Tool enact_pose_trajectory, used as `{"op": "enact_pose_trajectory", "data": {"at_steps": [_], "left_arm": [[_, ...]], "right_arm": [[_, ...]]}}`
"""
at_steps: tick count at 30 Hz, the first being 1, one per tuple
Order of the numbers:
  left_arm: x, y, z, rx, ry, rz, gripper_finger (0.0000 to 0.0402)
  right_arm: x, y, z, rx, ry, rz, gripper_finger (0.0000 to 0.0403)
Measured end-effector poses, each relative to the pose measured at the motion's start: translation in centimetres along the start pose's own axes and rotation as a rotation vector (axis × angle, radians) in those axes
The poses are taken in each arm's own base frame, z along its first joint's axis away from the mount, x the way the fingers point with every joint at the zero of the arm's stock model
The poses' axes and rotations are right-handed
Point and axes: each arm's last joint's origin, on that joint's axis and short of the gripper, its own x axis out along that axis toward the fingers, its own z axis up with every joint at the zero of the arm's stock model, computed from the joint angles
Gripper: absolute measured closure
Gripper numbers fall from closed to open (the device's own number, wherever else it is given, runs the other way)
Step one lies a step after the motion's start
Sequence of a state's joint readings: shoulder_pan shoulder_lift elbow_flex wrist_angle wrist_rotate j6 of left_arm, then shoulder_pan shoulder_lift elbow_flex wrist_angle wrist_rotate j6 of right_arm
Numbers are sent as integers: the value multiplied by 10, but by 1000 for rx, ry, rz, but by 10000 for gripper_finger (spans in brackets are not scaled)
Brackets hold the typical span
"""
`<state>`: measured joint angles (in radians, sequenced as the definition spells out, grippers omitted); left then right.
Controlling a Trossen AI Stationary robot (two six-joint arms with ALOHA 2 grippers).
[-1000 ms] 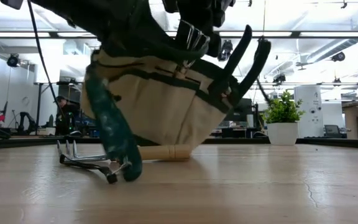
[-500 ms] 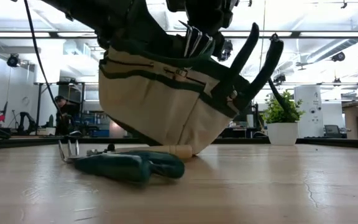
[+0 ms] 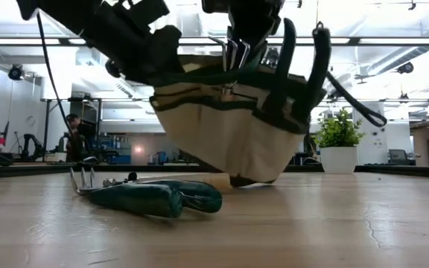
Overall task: Pick & Place Garden tools in Gardening bag
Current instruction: Adjust the gardening bag
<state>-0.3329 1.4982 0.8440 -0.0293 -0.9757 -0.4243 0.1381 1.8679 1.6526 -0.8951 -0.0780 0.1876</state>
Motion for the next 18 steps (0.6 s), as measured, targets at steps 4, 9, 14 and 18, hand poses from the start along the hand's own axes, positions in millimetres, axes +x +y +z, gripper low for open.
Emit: {"op": "enact_pose_trajectory", "data": {"at_steps": [4,9,14,18], "left_arm": [[1,0,2,25,-14,5,92],[0,1,12,42,-59,-11,92],[10,5,22,46,-76,-100,92],[23,11,26,8,-52,-191,93]], "right_arm": [[-2,-3,1,2,7,34,395],[-2,-5,1,-30,16,48,395],[0,-4,5,-52,-39,37,395],[0,-4,6,-65,-53,37,395]]}}
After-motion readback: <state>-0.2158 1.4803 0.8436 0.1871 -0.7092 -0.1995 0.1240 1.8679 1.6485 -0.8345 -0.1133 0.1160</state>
